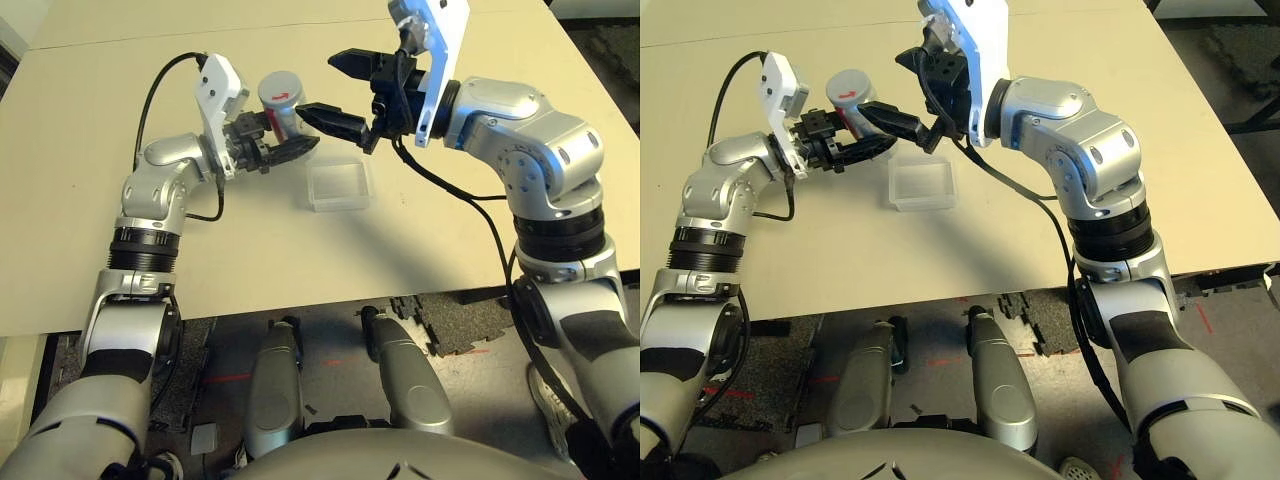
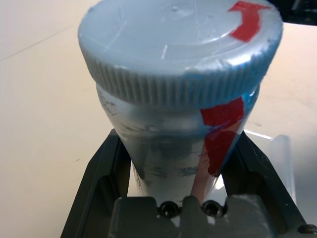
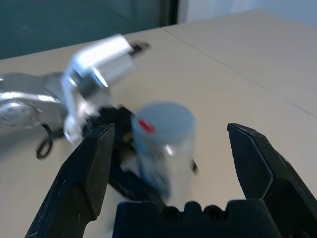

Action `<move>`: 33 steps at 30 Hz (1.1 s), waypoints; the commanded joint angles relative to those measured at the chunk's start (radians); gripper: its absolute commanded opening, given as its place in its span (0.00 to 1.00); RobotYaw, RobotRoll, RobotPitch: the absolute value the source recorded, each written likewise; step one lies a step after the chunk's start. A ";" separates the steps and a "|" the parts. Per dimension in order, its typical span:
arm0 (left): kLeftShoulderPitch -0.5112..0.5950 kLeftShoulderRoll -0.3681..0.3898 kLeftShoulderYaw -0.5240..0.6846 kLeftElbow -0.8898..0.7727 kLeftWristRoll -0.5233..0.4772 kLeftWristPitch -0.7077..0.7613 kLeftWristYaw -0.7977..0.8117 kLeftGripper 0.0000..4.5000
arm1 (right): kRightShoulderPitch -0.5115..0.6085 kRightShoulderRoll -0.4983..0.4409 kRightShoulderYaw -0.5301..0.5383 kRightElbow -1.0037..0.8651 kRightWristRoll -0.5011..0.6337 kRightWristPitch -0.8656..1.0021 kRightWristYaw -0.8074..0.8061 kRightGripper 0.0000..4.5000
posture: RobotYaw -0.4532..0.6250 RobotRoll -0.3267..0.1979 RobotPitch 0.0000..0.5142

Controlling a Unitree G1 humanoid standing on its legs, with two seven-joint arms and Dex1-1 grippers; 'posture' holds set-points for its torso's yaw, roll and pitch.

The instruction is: Pour the medicine from the bottle into the box.

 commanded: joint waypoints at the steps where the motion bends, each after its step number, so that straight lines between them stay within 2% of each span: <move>1: -0.016 -0.009 -0.024 -0.002 0.017 0.008 -0.018 0.61 | -0.006 0.004 0.025 -0.001 -0.016 0.007 0.012 1.00 | 0.40 0.62 0.41; 21: -0.022 -0.020 -0.042 -0.029 0.041 0.007 -0.022 0.61 | 0.019 0.039 0.032 0.005 -0.070 0.036 -0.011 1.00 | 0.41 0.62 0.41; 24: -0.021 -0.018 -0.040 -0.032 0.043 0.008 -0.024 0.61 | 0.022 0.042 0.031 0.004 -0.070 0.045 -0.011 0.86 | 0.41 0.62 0.41; 27: -0.020 -0.018 -0.039 -0.035 0.045 0.008 -0.025 0.61 | 0.026 0.040 0.032 0.003 -0.073 0.049 -0.009 0.61 | 0.41 0.62 0.41; 28: -0.020 -0.018 -0.038 -0.037 0.044 0.010 -0.025 0.61 | 0.026 0.040 0.031 0.003 -0.074 0.048 -0.009 0.57 | 0.41 0.62 0.41; 33: -0.012 -0.016 -0.038 -0.045 0.045 0.012 -0.027 0.61 | 0.026 0.045 0.025 0.004 -0.073 0.046 -0.013 0.57 | 0.41 0.62 0.41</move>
